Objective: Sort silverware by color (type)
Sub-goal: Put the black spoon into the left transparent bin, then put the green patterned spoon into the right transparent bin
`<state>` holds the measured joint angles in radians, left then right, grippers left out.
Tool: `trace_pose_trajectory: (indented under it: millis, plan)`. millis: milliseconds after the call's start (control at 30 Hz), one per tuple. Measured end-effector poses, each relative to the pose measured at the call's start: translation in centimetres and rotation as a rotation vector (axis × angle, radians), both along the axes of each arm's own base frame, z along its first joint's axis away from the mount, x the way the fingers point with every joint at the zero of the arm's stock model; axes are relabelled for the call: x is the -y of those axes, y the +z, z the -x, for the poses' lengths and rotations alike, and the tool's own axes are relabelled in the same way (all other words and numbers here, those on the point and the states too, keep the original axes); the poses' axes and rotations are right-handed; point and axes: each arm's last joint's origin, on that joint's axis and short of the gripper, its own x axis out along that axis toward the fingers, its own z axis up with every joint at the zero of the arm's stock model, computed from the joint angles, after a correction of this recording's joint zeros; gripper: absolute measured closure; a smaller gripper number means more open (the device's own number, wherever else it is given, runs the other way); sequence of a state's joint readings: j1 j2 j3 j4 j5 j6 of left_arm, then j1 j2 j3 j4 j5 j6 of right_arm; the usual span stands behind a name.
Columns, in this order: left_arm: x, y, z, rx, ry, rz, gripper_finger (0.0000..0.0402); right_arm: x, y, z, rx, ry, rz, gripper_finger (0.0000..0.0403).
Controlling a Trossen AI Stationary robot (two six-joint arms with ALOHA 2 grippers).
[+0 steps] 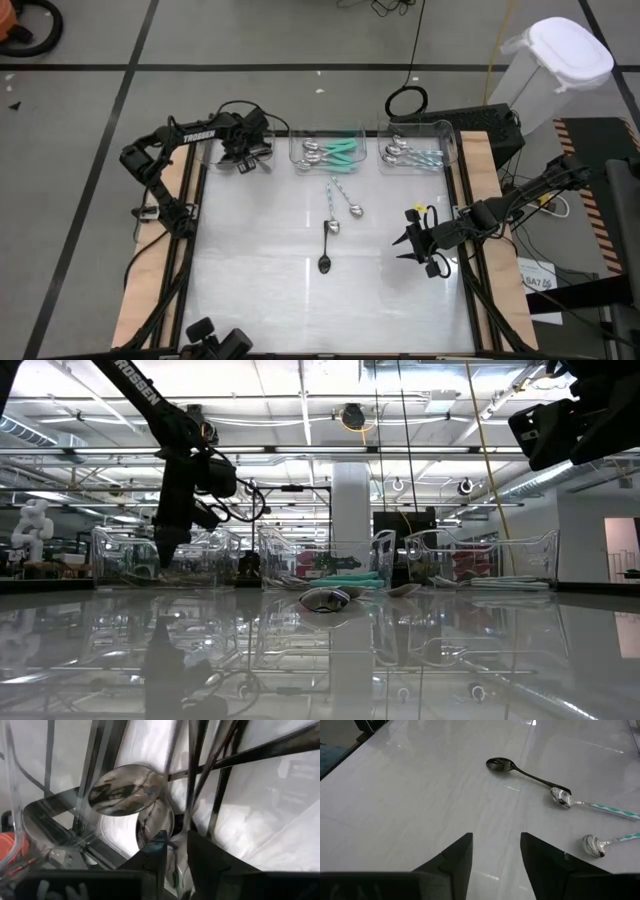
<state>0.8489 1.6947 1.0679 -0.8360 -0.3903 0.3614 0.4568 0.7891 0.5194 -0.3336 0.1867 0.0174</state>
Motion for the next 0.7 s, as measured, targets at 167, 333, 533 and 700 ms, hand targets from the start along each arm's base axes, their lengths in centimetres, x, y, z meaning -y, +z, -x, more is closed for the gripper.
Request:
trace_pose_trajectory:
  millis: [167, 333, 533, 700]
  plan:
    - [0.2, 0.0, -0.1, -0.011, 0.04, -0.028, 0.0314, 0.0, 0.0, 0.0, 0.0, 0.0, 0.0, 0.0241]
    - [0.9, 0.3, -0.8, -0.003, 0.064, -0.064, 0.0314, 0.0, 0.0, 0.0, 0.0, 0.001, 0.001, 0.0241]
    - [2.6, 2.3, -1.7, 0.054, 0.107, -0.161, 0.0314, 0.0, 0.0, 0.0, 0.001, 0.001, 0.002, 0.0241]
    - [5.2, 5.8, -1.8, 0.201, 0.177, -0.236, 0.0314, 0.1, 0.0, 0.0, 0.008, -0.027, 0.015, 0.0241]
